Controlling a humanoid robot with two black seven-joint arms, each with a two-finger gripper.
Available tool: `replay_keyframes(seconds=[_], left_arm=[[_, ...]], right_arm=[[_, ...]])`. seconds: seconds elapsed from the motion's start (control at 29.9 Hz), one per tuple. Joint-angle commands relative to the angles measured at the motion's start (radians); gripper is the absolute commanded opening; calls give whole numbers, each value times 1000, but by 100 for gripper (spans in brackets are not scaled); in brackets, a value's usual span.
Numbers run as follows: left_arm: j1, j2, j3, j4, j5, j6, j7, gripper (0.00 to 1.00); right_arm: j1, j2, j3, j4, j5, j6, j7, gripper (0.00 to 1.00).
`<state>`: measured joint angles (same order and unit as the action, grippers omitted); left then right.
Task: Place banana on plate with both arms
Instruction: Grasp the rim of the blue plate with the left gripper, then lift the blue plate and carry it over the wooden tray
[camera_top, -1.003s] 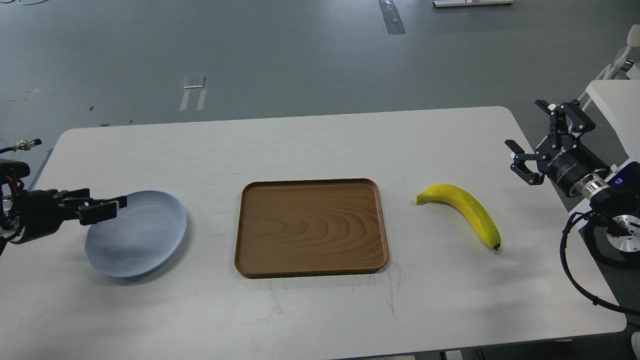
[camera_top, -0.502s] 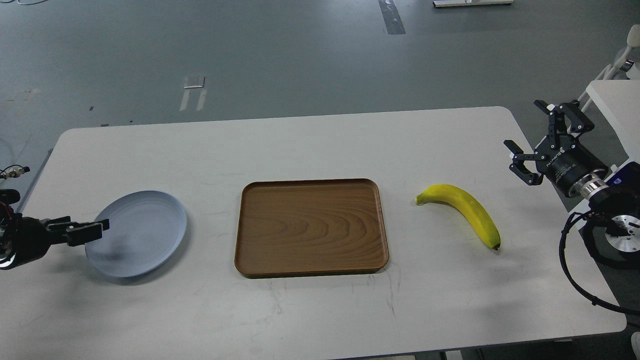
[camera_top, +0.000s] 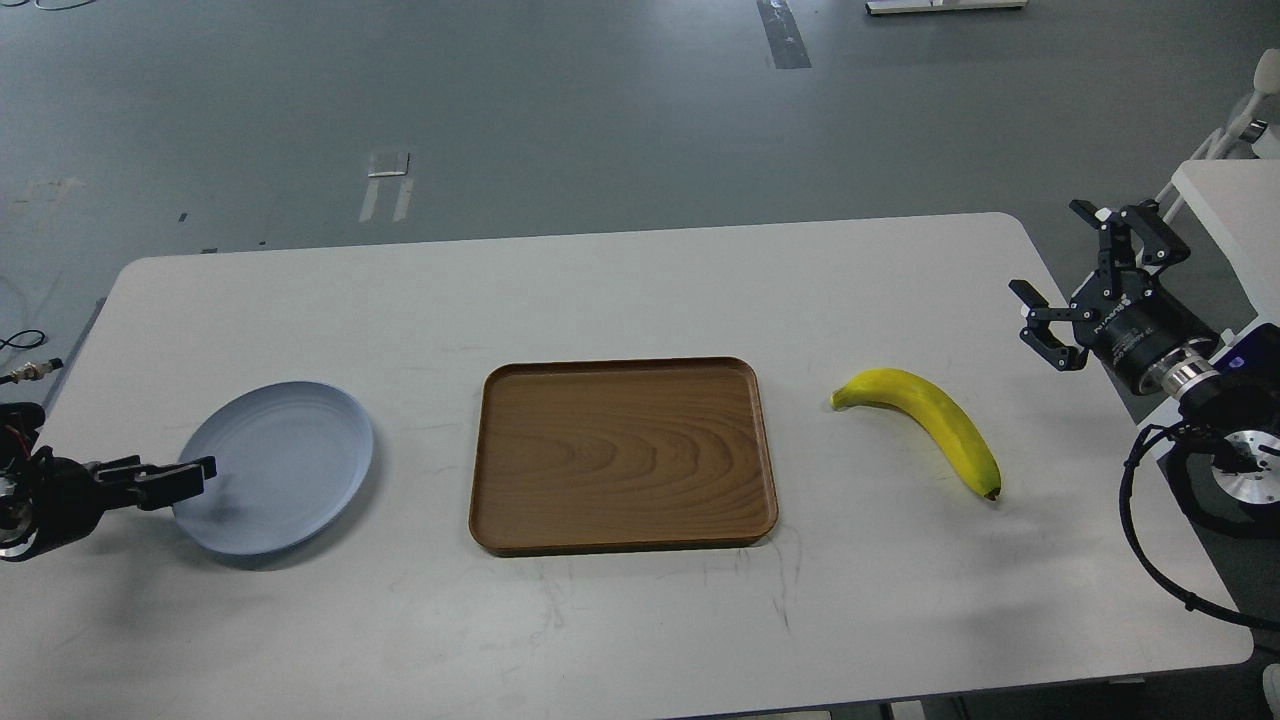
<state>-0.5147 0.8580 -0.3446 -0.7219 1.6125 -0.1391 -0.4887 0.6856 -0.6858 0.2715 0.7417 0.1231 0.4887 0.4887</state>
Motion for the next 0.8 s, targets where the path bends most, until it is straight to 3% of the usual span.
replay_keyframes(seconds=[0.0, 0.07, 0.13, 0.2, 0.27, 0.3, 0.37, 0.77], left_arm=[[7, -1, 3, 7, -3, -1, 0, 74], [7, -2, 1, 7, -5, -1, 0, 65], [7, -8, 1, 7, -13, -1, 0, 43], [7, -8, 1, 7, -23, -1, 0, 26], [5, -8, 1, 7, -28, -1, 0, 20], [5, -8, 1, 7, -32, -1, 0, 10], [4, -10, 1, 7, -34, 1, 0, 0], [-25, -8, -1, -14, -60, 12, 0, 0]], right_arm=[[0, 2, 0, 1, 0, 0, 0, 100], [0, 0, 0, 2, 0, 0, 0, 100], [0, 0, 0, 2, 0, 0, 0, 100], [-1, 0, 0, 2, 0, 0, 0, 100], [-1, 0, 0, 2, 0, 0, 0, 100], [-3, 0, 0, 2, 0, 0, 0, 100], [-8, 0, 0, 4, 0, 0, 0, 100], [-9, 0, 0, 4, -2, 0, 0, 100]])
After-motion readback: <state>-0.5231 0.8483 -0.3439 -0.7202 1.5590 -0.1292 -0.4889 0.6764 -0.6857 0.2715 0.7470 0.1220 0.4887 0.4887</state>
